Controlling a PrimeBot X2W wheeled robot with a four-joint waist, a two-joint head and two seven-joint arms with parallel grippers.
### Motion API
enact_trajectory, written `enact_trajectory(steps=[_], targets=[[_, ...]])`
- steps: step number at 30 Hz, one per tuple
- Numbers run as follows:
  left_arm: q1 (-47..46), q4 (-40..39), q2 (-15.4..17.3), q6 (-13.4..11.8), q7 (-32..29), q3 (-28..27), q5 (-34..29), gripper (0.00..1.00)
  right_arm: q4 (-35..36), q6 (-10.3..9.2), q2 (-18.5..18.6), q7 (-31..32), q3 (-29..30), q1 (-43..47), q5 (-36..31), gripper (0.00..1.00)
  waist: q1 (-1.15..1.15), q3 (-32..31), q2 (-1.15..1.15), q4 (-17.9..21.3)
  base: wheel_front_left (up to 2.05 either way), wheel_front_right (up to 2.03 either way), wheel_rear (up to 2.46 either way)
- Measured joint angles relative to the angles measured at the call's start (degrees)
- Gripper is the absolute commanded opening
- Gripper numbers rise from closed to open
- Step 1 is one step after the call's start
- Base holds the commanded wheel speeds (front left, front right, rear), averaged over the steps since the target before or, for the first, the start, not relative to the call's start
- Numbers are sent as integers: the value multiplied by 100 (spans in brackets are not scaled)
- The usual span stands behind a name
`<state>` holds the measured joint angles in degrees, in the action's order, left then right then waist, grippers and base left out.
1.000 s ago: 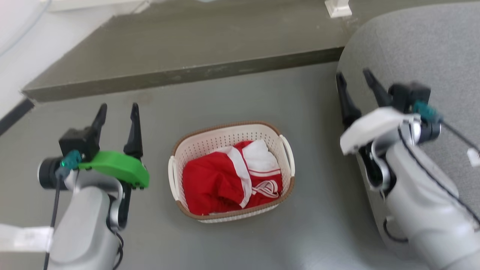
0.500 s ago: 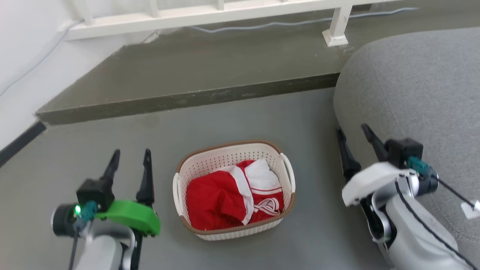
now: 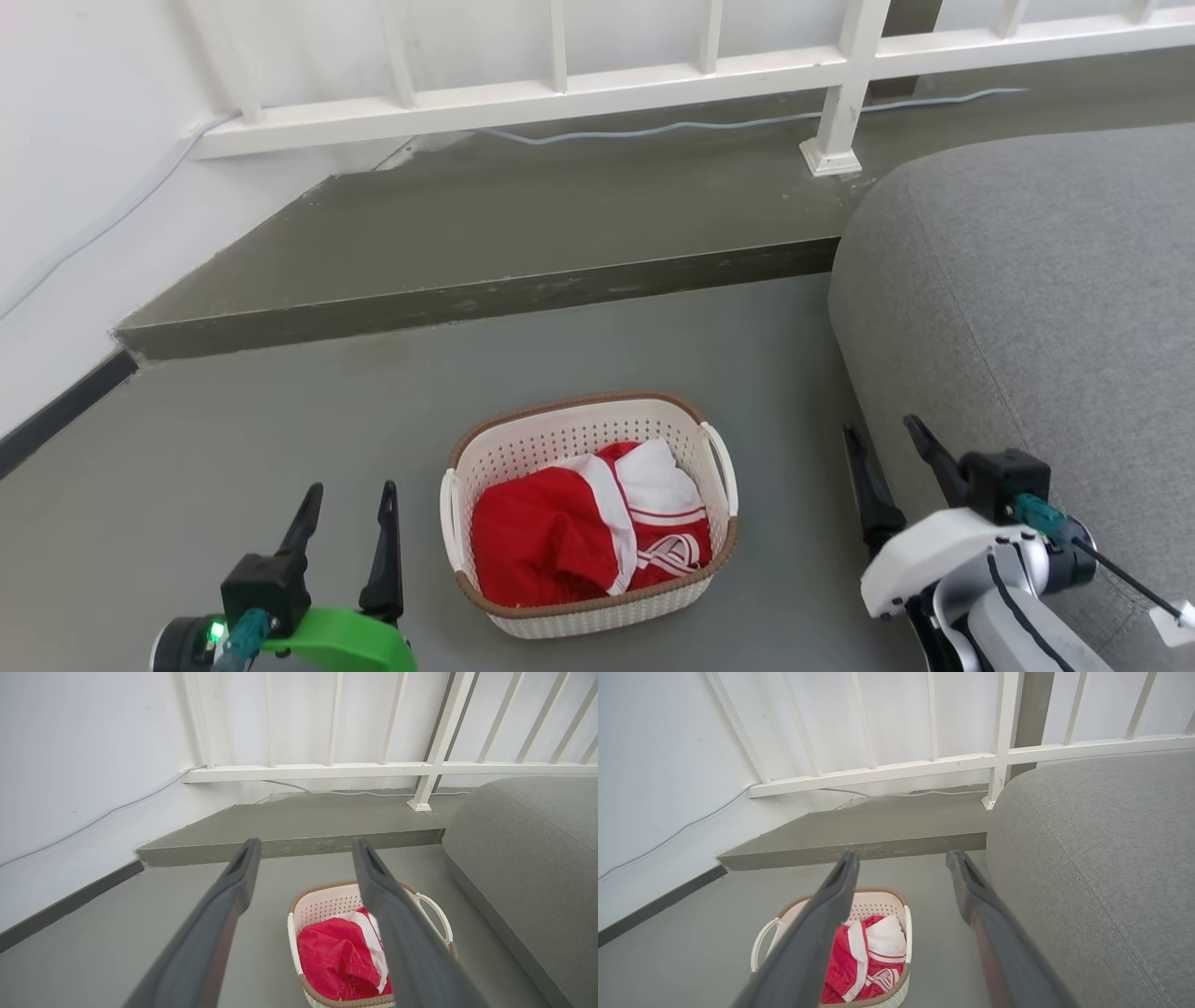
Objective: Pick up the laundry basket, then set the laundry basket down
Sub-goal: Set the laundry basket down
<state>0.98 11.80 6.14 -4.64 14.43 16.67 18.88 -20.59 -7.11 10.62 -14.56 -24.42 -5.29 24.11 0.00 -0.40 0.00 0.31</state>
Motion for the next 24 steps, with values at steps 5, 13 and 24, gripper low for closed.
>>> enact_trajectory(steps=[5, 13, 24], targets=[[185, -168, -5, -1, -1, 1, -2, 100, 142, -4, 14, 0, 124, 188, -57, 100, 0, -41, 0, -5, 0, 0, 0], [402, -334, -19, -43, -1, -25, -132, 100, 337, -5, 30, 0, 263, 380, -256, 100, 0, -49, 0, -3, 0, 0, 0], [550, -531, -19, -60, -1, -25, -304, 100, 530, -5, 21, 0, 394, 582, -422, 100, 0, -40, 0, -7, 0, 0, 0]])
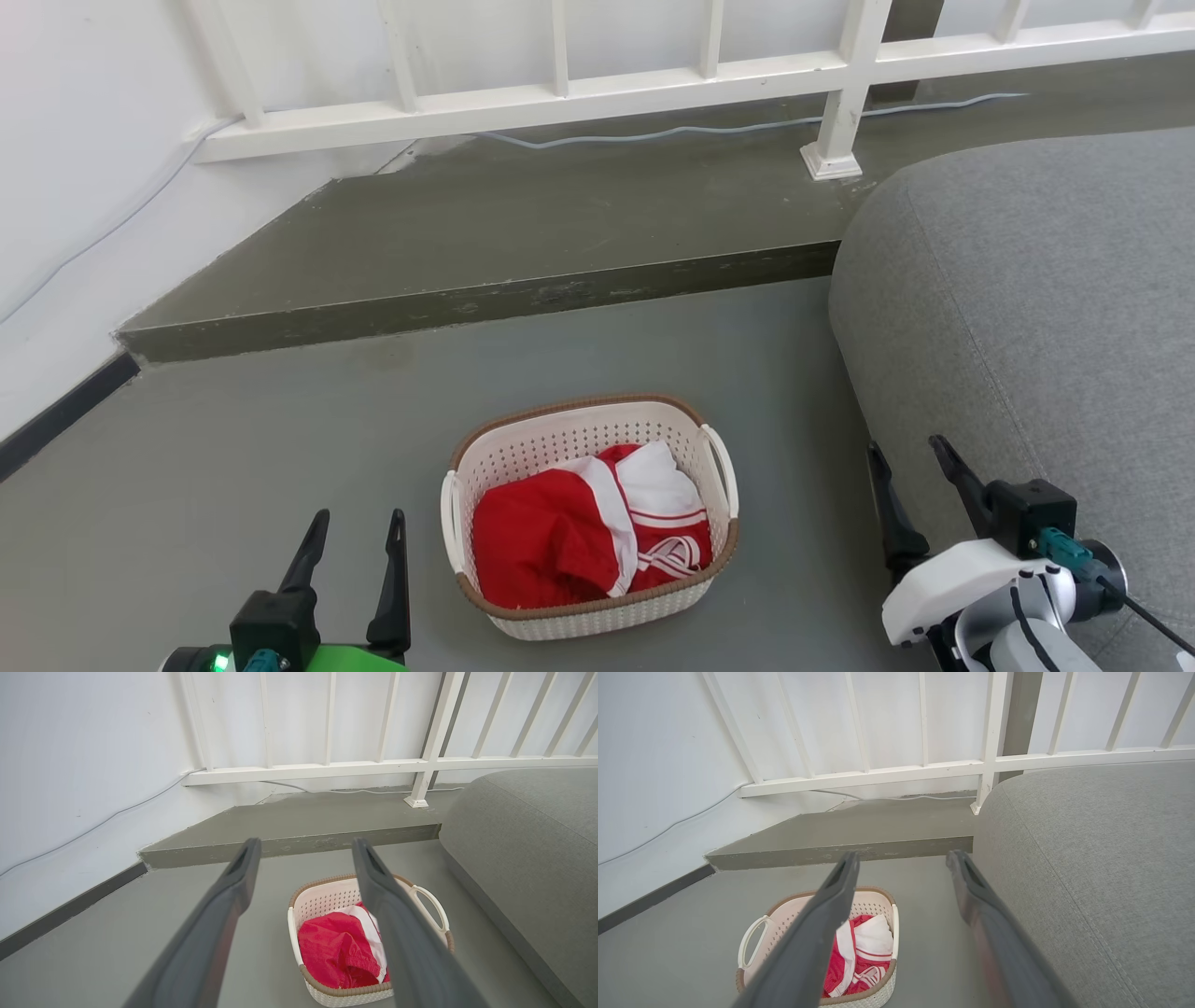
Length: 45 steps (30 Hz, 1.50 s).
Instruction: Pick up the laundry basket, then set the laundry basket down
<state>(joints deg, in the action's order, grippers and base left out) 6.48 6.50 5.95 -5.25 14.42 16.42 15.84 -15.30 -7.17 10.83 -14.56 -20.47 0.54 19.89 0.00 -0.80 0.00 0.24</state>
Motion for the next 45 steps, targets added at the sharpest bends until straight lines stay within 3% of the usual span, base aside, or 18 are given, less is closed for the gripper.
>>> enact_trajectory(steps=[15, 16, 28, 45], targets=[[104, -144, -16, -16, 0, -38, -47, 100, 121, 0, -46, 0, 99, 145, -183, 100, 0, 0, 0, -30, 0, 0, 0], [110, -136, -23, -16, 0, -36, -47, 0, 118, 0, -54, 0, 103, 160, -181, 0, 0, 1, 0, -32, 0, 0, 0], [225, 78, -86, 30, -25, 42, 240, 0, -75, 78, -194, 18, 129, 389, 127, 0, 0, 10, 0, -33, 0, 0, 0], [228, 10, -114, 178, -246, -198, 1635, 0, 26, 264, -310, 309, 498, 376, 1422, 0, 0, 31, 0, -29, 0, 0, 0]])
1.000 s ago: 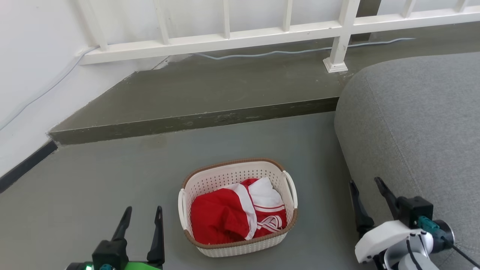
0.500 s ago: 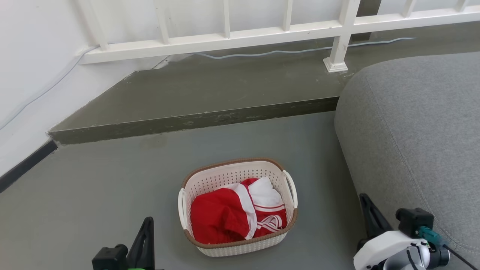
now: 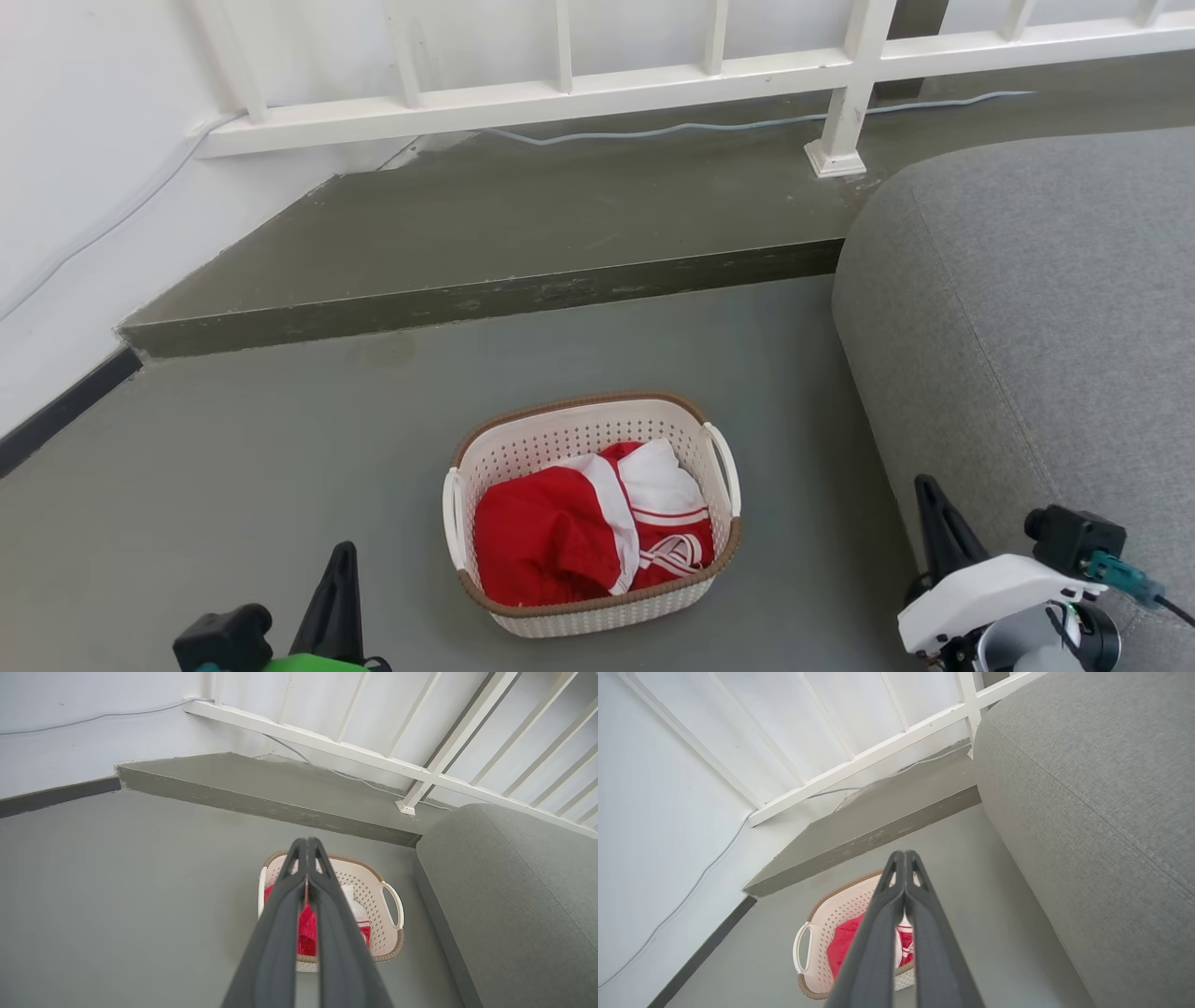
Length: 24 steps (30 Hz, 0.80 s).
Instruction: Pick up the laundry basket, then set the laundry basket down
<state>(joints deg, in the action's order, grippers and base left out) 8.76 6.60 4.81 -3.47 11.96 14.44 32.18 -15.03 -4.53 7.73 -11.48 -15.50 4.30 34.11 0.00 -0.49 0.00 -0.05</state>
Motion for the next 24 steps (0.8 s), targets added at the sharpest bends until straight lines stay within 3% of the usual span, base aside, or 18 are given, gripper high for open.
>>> enact_trajectory(steps=[24], targets=[[-197, 123, 14, 214, -412, -377, 1753, 0, 26, 272, -58, 419, 539, -130, 1635, 0, 0, 23, 0, 3, 0, 0, 0]])
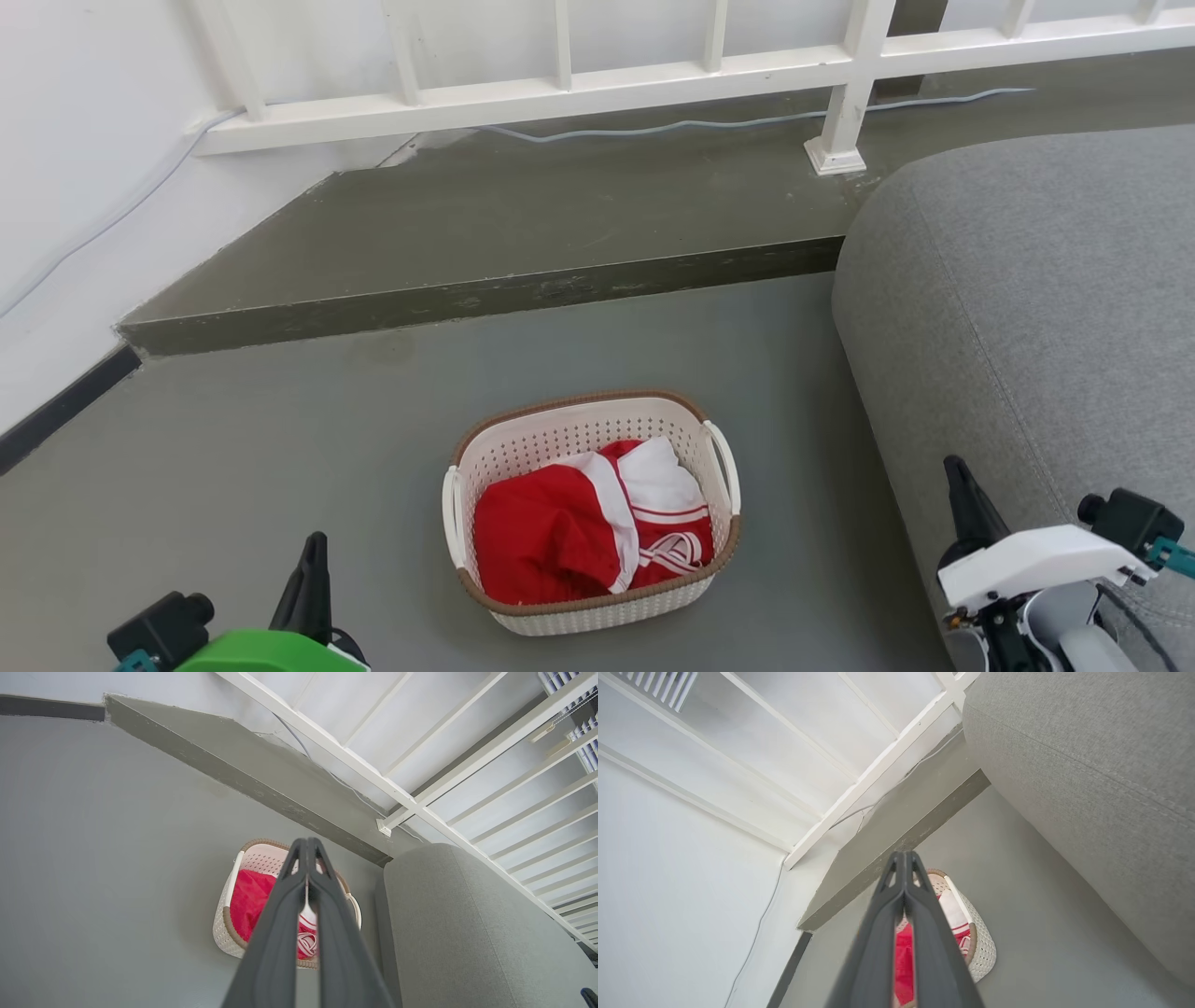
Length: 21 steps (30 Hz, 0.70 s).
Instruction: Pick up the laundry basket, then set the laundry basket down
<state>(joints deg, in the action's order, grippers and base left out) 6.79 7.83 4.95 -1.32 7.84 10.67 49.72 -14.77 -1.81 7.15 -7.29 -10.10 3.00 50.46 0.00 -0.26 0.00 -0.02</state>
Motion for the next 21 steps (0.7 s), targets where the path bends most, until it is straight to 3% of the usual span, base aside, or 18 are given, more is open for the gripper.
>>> enact_trajectory(steps=[21], targets=[[-272, 198, 24, 233, -311, -309, 1494, 0, 0, 249, -78, 365, 453, -170, 1426, 0, 0, 16, 0, 1, 0, 0, 0]])
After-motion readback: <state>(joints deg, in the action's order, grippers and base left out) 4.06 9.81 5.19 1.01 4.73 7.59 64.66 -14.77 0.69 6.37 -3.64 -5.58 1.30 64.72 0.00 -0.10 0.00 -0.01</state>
